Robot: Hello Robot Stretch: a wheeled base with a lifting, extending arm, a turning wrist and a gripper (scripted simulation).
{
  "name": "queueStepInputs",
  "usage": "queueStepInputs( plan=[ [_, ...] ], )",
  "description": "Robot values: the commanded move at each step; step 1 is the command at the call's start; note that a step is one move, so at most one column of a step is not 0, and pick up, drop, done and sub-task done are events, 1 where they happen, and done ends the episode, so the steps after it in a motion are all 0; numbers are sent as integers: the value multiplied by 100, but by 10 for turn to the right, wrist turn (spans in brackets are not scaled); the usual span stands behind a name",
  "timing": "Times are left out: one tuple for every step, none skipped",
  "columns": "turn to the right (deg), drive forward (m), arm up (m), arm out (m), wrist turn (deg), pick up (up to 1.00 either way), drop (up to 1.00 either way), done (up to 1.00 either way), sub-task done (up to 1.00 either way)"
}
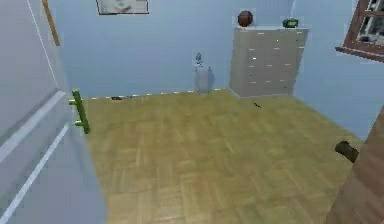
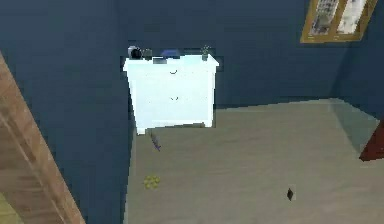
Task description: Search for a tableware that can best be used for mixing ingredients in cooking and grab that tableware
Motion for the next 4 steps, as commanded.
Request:
queueStepInputs(
  plan=[
    [0,100,0,0,0,0,0,0,0],
    [-180,0,0,0,0,0,0,0,0],
    [0,5,0,0,0,0,0,0,0],
    [-150,0,0,0,0,0,0,0,0]
  ],
)
